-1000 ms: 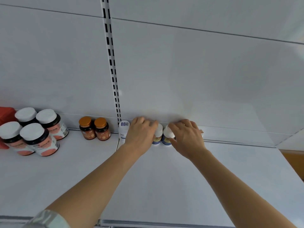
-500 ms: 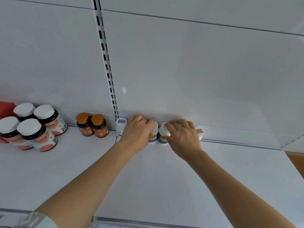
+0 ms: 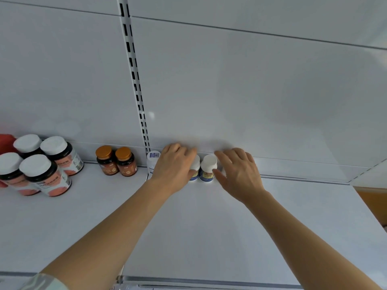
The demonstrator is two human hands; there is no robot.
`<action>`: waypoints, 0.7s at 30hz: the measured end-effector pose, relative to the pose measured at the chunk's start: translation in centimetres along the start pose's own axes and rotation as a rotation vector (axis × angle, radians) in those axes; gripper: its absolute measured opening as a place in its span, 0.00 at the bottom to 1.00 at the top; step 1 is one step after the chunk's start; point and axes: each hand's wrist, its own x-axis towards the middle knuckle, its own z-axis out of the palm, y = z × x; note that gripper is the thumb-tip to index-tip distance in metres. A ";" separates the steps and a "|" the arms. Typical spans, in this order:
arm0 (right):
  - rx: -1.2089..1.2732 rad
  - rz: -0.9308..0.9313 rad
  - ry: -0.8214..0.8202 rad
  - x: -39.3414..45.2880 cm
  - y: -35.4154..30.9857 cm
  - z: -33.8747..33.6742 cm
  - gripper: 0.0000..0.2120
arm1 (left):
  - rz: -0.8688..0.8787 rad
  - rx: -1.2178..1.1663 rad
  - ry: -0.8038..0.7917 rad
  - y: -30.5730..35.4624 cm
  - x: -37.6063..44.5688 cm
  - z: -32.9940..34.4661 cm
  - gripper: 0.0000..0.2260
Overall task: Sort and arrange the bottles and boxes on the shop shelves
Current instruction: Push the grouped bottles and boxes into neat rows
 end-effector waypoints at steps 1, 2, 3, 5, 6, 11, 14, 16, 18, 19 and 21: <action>-0.008 0.009 0.019 -0.2 0.5 -0.4 0.20 | -0.002 -0.005 0.014 0.2 0.2 -0.3 0.27; -0.015 0.027 0.035 -0.3 1.1 -0.8 0.19 | -0.001 -0.017 0.034 0.5 0.4 -0.6 0.28; -0.025 0.052 0.048 -0.6 1.7 -1.2 0.18 | 0.006 -0.032 0.058 1.0 0.5 -0.9 0.28; -0.056 0.108 0.053 -1.3 3.0 -1.9 0.16 | 0.040 -0.051 0.113 2.5 0.9 -1.1 0.27; -0.068 0.133 0.045 -1.7 3.7 -2.3 0.16 | 0.059 -0.058 0.137 3.4 1.0 -1.0 0.25; -0.073 0.185 -0.081 -3.7 5.7 -3.0 0.19 | 0.107 -0.071 0.165 7.8 1.8 -0.1 0.23; -0.054 0.176 -0.126 -4.1 6.3 -2.8 0.20 | 0.088 -0.027 0.131 9.1 2.5 0.9 0.23; -0.044 0.169 -0.145 -4.2 6.9 -2.5 0.21 | 0.062 0.005 0.100 9.6 2.9 1.5 0.22; -0.041 0.143 -0.175 -4.1 7.6 -2.2 0.20 | 0.035 0.047 0.070 10.1 3.1 2.1 0.22; -0.039 0.124 -0.191 -4.1 7.9 -1.9 0.19 | 0.021 0.061 0.056 10.3 3.2 2.5 0.22; -0.022 0.094 -0.205 -4.1 8.4 -1.3 0.18 | -0.005 0.074 0.038 10.8 3.3 3.2 0.21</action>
